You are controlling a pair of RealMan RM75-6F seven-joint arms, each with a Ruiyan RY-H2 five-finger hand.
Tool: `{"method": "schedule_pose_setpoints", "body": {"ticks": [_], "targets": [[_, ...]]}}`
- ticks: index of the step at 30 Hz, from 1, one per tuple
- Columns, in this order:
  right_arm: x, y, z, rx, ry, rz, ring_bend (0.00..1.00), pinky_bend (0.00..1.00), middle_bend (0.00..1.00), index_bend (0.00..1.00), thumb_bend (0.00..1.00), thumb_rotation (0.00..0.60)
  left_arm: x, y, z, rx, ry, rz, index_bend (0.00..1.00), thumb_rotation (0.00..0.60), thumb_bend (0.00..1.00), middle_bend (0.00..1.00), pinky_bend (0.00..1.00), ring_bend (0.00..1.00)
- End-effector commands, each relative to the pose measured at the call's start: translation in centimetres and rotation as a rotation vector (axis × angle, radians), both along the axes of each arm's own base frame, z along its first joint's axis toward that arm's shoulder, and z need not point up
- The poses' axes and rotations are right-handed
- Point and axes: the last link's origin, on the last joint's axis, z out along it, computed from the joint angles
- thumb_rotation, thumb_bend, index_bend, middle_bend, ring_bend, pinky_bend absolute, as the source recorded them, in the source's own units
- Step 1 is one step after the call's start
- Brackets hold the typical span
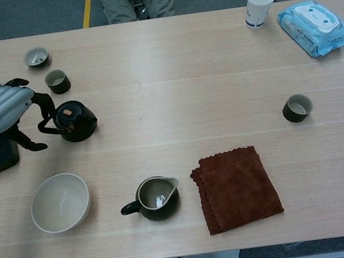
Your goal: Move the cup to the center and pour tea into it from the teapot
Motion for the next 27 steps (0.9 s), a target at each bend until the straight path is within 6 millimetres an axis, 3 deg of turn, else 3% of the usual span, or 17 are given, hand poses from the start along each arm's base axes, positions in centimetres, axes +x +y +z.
{"method": "schedule_pose_setpoints", "body": {"ticks": [1,10,27], "targets": [[0.0,0.0,0.0,0.0,0.0,0.001,0.24,0.32,0.33,0.35,0.09,0.6,0.0,-0.3,-0.3,-0.005,-0.007,0.004,0.42,0.6,0.08,0.44,0.07,0.27],[-0.3,0.3,0.3,-0.004,-0.003,-0.005,0.24,0.32,0.33,0.35,0.09,0.6,0.4,-0.5,-1.3,-0.012,-0.012,0.007,0.36,0.6,0.08,0.42,0.07,0.27],[-0.8,0.7,0.5,-0.01,-0.005,-0.019,0.24,0.32,0.33,0.35,0.09,0.6,-0.2,-0.3,-2.6,-0.025,0.0,0.046,0.36,0.6,0.08,0.42,0.07,0.27]]}}
